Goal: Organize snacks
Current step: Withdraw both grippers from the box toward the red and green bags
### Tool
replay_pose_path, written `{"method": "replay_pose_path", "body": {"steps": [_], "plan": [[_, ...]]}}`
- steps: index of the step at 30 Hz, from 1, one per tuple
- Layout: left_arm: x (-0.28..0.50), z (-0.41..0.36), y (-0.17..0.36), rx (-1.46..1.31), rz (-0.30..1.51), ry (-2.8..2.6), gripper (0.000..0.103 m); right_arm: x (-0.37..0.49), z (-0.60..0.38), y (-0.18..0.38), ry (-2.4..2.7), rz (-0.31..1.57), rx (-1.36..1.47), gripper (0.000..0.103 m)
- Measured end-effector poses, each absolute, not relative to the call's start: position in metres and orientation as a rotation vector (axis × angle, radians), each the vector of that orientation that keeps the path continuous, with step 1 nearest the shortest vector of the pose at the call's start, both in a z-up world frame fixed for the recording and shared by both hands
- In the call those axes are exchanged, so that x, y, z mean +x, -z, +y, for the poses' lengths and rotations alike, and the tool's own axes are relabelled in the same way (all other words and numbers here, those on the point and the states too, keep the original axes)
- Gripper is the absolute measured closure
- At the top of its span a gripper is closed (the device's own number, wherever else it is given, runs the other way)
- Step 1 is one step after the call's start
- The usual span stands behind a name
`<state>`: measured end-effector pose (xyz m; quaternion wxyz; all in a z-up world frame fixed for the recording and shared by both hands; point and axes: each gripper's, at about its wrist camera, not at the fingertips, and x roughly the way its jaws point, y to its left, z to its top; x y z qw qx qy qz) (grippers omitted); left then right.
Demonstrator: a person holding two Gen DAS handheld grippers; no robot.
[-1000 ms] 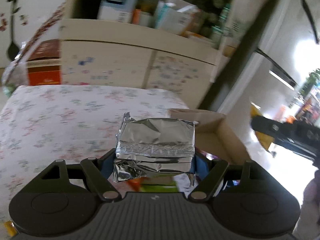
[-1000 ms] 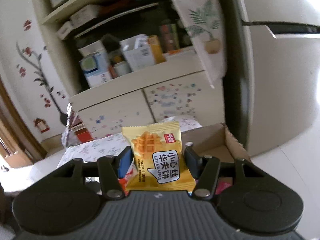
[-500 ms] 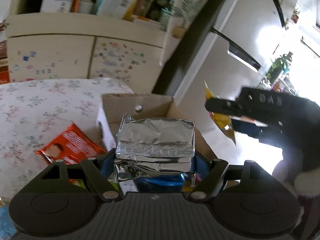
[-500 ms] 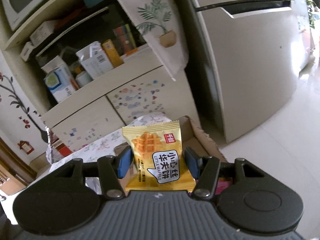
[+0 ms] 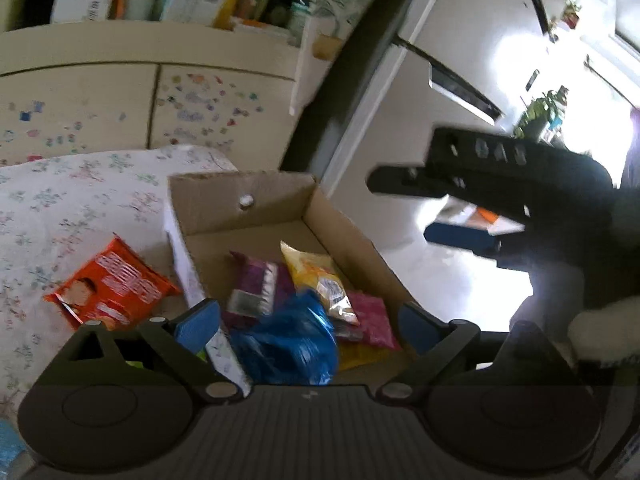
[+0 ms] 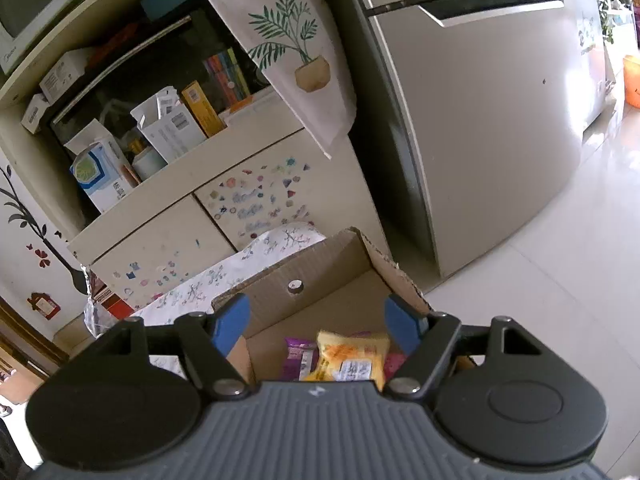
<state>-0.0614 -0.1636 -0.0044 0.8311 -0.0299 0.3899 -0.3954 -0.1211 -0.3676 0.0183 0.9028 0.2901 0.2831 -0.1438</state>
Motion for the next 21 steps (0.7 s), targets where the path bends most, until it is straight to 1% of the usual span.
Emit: {"method": "replay_pose_path", "body": {"steps": [9,12,21], "plan": [[-0.036,-0.107,-0.021,-0.117,0.779,0.651,0.003,-0.11,-0.344,-0.02,0.15,0.581,0.552,0.028],[-0.026,-0.084,-0.028,-0.144,0.758,0.572,0.0,-0.106,-0.33,-0.021,0.108,0.586,0.506,0.027],[0.001,-0.041,-0.037,-0.167,0.758,0.393,0.0,-0.102,-0.278,-0.014,-0.054,0.646,0.402,0.027]]}}
